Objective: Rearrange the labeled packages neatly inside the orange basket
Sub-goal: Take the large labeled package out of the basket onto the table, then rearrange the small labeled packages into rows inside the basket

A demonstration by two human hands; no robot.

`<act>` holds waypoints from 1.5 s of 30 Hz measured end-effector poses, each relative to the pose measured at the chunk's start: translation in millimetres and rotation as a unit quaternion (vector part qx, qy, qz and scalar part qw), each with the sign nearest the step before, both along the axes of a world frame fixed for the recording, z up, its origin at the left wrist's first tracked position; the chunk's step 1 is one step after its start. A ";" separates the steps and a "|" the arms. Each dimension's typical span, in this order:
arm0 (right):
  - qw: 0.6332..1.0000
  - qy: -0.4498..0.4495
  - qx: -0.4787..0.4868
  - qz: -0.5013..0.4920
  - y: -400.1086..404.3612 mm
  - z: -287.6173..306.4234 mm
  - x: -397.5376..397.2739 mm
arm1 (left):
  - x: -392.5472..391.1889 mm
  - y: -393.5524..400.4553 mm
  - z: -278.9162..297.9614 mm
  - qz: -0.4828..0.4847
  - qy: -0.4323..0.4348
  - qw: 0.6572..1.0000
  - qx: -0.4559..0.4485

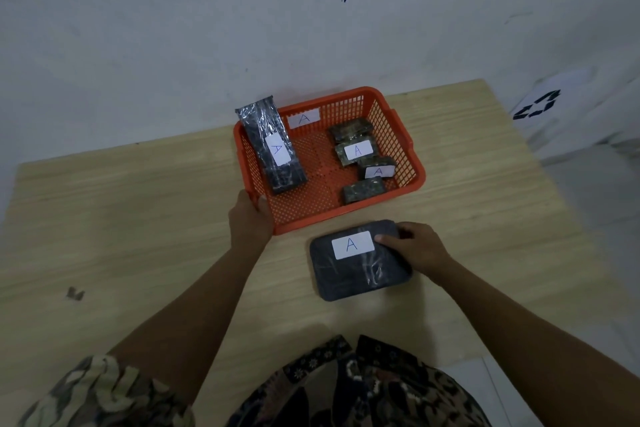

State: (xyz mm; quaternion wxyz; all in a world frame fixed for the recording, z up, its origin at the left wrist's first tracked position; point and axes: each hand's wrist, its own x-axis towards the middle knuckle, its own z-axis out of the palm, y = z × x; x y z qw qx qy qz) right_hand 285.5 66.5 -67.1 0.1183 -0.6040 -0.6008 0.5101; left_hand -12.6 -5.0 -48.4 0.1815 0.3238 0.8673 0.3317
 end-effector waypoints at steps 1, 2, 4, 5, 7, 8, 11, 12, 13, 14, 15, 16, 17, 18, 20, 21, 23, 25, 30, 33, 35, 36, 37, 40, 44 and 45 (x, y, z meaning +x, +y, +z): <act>0.999 -0.032 0.039 0.017 0.9 -0.7 -0.9 | 0.4 -0.2 0.6 0.002 -0.003 1.000 0.000; 0.996 -0.055 0.066 0.032 2.3 -1.0 -1.7 | 0.7 -0.2 0.8 0.004 -0.006 1.000 0.000; 0.991 -0.084 0.090 0.056 3.8 -0.8 -4.6 | 0.5 -0.7 0.7 0.009 -0.009 1.000 -0.001; 0.987 -0.103 0.104 0.058 3.7 1.6 -7.2 | 0.2 -0.9 0.9 0.011 -0.012 1.000 -0.002; 0.976 -0.137 0.169 0.033 3.8 9.6 -11.7 | -0.2 -1.2 1.5 0.011 -0.017 1.000 -0.002; 0.967 -0.136 0.215 0.013 4.7 13.9 -13.5 | -0.1 -1.5 1.8 0.011 -0.018 1.000 -0.001; 0.934 -0.090 0.345 0.015 11.0 26.0 -19.3 | 4.3 -0.4 5.5 0.019 -0.010 1.000 0.016; 0.922 -0.083 0.377 0.026 15.4 29.5 -22.8 | 6.3 1.6 8.9 0.023 -0.008 0.999 0.025; 0.911 -0.080 0.404 0.031 21.5 32.1 -26.5 | 8.2 4.4 13.5 0.022 -0.002 0.999 0.034; 0.902 -0.079 0.423 0.030 28.9 34.6 -31.1 | 9.0 8.1 17.8 0.015 0.017 0.999 0.040; 0.897 -0.075 0.435 0.025 37.3 37.3 -35.8 | 8.6 12.5 21.6 0.003 0.055 0.998 0.041; 0.895 -0.066 0.440 0.022 46.4 40.4 -40.2 | 8.1 17.6 25.3 -0.012 0.102 0.994 0.038; 0.895 -0.054 0.441 0.025 56.0 43.0 -44.1 | 8.5 23.8 29.6 -0.027 0.141 0.989 0.037; 0.895 -0.043 0.442 0.034 65.7 44.9 -47.7 | 9.9 30.5 33.7 -0.040 0.163 0.985 0.038; 0.904 -0.038 0.423 0.049 85.1 46.4 -54.7 | 14.7 45.0 39.0 -0.061 0.170 0.982 0.048; 0.916 -0.043 0.396 0.052 94.5 46.4 -58.2 | 17.9 52.2 40.2 -0.066 0.163 0.983 0.049; 0.940 -0.052 0.332 0.051 112.2 46.0 -65.4 | 22.1 64.9 39.0 -0.051 0.129 0.990 0.036; 0.958 -0.051 0.279 0.046 130.0 43.7 -70.1 | 23.5 77.9 36.1 -0.016 0.075 0.997 0.009; 0.968 -0.025 0.248 0.040 163.9 35.6 -71.7 | 26.5 106.5 29.6 0.058 0.025 0.997 -0.049; 0.973 -0.019 0.231 0.018 175.8 26.4 -70.5 | 27.5 119.8 24.9 0.106 0.000 0.993 -0.059; 0.974 -0.014 0.226 0.009 178.6 19.3 -70.1 | 28.0 126.4 22.7 0.127 -0.014 0.990 -0.060; 0.974 -0.012 0.227 0.003 178.4 16.3 -70.2 | 28.1 128.2 21.8 0.135 -0.012 0.989 -0.060; 0.973 -0.012 0.232 -0.002 178.3 13.5 -70.5 | 28.6 129.6 21.4 0.140 -0.006 0.988 -0.059; 0.969 -0.012 0.247 -0.007 178.0 7.9 -70.5 | 32.5 128.0 23.1 0.144 0.017 0.987 -0.067; 0.969 -0.019 0.245 -0.009 178.7 7.4 -71.2 | 48.0 114.8 25.2 0.132 0.055 0.983 -0.118; 0.971 -0.021 0.240 -0.009 178.7 7.9 -71.2 | 52.7 110.6 24.6 0.122 0.060 0.982 -0.131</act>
